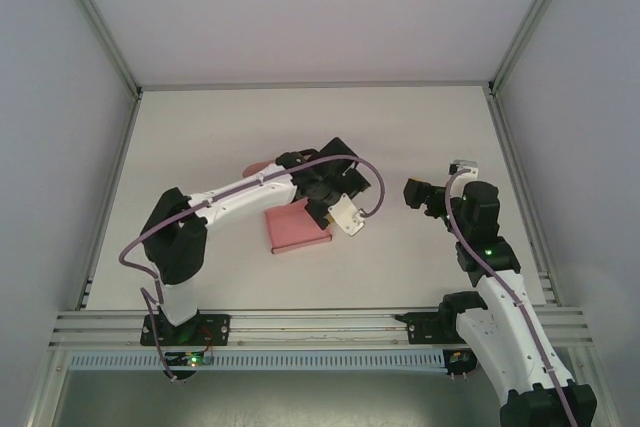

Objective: Assemble paper box

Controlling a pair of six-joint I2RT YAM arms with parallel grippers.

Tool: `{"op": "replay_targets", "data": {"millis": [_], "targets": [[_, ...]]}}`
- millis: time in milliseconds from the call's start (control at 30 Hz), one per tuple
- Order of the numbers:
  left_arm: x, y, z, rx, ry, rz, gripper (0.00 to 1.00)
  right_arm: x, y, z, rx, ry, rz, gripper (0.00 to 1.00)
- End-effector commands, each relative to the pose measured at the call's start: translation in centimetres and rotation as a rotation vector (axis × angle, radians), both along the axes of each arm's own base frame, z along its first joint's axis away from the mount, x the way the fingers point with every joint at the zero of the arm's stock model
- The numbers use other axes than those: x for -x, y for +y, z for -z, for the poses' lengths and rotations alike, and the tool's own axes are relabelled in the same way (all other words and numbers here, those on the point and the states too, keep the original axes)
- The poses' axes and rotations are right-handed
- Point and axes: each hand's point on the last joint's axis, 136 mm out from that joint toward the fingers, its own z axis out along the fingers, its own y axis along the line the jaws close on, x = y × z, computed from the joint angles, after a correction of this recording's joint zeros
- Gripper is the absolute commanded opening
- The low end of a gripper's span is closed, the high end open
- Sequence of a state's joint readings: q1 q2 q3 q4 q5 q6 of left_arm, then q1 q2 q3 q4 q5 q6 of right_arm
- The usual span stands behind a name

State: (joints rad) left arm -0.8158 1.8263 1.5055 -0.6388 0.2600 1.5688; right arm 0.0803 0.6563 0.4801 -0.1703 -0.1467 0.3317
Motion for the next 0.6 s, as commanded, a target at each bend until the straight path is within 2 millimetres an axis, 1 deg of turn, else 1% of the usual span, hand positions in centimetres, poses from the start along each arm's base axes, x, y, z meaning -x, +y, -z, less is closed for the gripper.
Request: {"op": "replay_targets", "data": {"millis": [0, 33, 67, 100, 133, 167, 200, 233, 267, 333, 367, 500, 567], "targets": [[-3.2, 0.8, -7.9, 0.287, 0.059, -0.194, 1.00, -0.5, 0.1, -1.1, -0.010, -0.011, -0.002, 0.98], [-4.8, 1.3, -8.9, 0.330, 0.026, -0.265, 1.00, -0.6, 0.2, -1.1, -0.014, -0.011, -0.010, 0.98], [-6.8, 1.8, -10.4, 0.397, -0.011, -0.365, 1.00, -0.7, 0.4, -1.1, -0.020, -0.007, -0.017, 0.98], [-9.1, 2.5, -12.1, 0.484, -0.025, -0.496, 1.00, -0.9, 0.4, -1.0, -0.027, 0.000, -0.015, 0.98], [-11.6, 3.6, -14.3, 0.600, -0.014, -0.672, 1.00, -1.1, 0.6, -1.0, -0.037, 0.005, -0.018, 0.98], [-13.8, 5.2, -16.0, 0.690, 0.012, -0.846, 1.00, -1.3, 0.8, -1.0, -0.045, 0.003, -0.029, 0.98], [-15.3, 7.0, -17.1, 0.749, 0.050, -0.996, 1.00, -1.5, 1.1, -1.0, -0.056, 0.002, -0.042, 0.98], [-16.6, 9.1, -17.9, 0.802, 0.089, -1.146, 1.00, -1.7, 1.5, -0.9, -0.064, 0.004, -0.062, 0.98], [-17.5, 11.1, -18.3, 0.849, 0.118, -1.278, 1.00, -2.0, 1.8, -0.9, -0.069, 0.009, -0.078, 0.98], [-18.4, 15.0, -18.6, 0.958, 0.172, -1.517, 1.00, -2.6, 2.4, -0.6, -0.060, 0.035, -0.105, 0.98], [-18.3, 16.4, -18.2, 0.986, 0.205, -1.594, 1.00, -2.8, 2.8, -0.5, -0.052, 0.046, -0.116, 0.98], [-16.7, 22.1, -16.4, 1.084, 0.242, -1.880, 1.00, -4.0, 5.2, 0.2, 0.017, 0.096, -0.190, 0.98], [-15.3, 26.0, -15.0, 1.113, 0.229, -2.087, 1.00, -4.7, 6.5, 0.6, 0.063, 0.108, -0.220, 0.98]]}}
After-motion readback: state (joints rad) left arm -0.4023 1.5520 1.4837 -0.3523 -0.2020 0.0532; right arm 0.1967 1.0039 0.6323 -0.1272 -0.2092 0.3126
